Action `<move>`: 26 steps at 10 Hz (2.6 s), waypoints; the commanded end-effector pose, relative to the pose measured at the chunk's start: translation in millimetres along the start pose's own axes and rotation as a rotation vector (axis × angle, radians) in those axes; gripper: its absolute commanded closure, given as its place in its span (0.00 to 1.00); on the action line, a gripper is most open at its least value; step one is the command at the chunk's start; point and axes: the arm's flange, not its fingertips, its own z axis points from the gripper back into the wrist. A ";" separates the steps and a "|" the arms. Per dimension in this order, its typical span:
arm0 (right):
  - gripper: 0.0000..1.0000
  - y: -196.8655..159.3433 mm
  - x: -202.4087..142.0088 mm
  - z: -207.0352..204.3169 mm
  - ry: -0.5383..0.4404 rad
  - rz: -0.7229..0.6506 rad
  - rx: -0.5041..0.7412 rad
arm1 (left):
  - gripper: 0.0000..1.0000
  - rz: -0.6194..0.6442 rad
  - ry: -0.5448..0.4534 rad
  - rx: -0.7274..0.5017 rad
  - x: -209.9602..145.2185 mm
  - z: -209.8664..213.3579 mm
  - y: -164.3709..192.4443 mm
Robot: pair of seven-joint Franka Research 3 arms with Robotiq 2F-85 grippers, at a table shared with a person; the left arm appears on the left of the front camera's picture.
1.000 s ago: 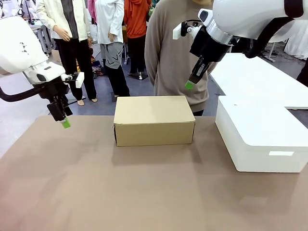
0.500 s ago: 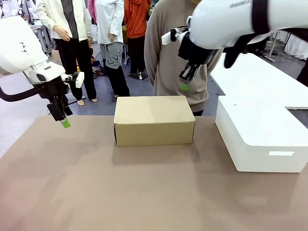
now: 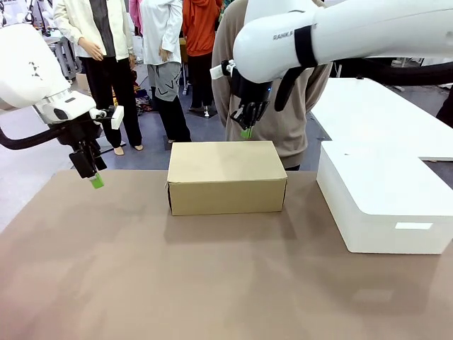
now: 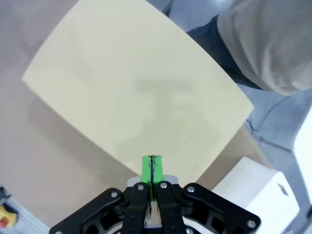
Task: Pack the shoes into the box.
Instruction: Press down on the lid of the Shoes Box.
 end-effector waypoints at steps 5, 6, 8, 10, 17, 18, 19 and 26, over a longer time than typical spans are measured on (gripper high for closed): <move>1.00 -9.6 44.0 -55.9 0.061 -0.051 0.000 | 0.00 -0.008 0.004 -0.003 -2.9 2.6 0.2; 1.00 -10.6 43.9 -65.1 0.074 -0.060 0.008 | 0.00 -0.008 0.004 -0.003 -2.9 2.6 0.2; 1.00 -8.4 41.8 -83.5 0.095 -0.070 0.024 | 0.00 -0.008 0.004 -0.003 -2.9 2.6 0.2; 1.00 -4.5 37.6 -99.0 0.119 -0.073 0.039 | 0.00 -0.008 0.004 -0.003 -2.9 2.6 0.2; 1.00 -8.4 33.3 -62.2 0.107 -0.080 0.027 | 0.00 -0.008 0.004 -0.003 -2.9 2.6 0.2; 1.00 -8.1 29.6 -50.2 0.103 -0.075 0.025 | 0.00 -0.008 0.004 -0.003 -2.9 2.6 0.2; 1.00 -6.2 25.5 -43.6 0.097 -0.070 0.024 | 0.00 -0.008 0.004 -0.003 -2.9 2.6 0.2; 1.00 1.9 -46.3 16.0 0.096 -0.062 0.070 | 0.00 -0.008 0.004 -0.003 -2.9 2.6 0.2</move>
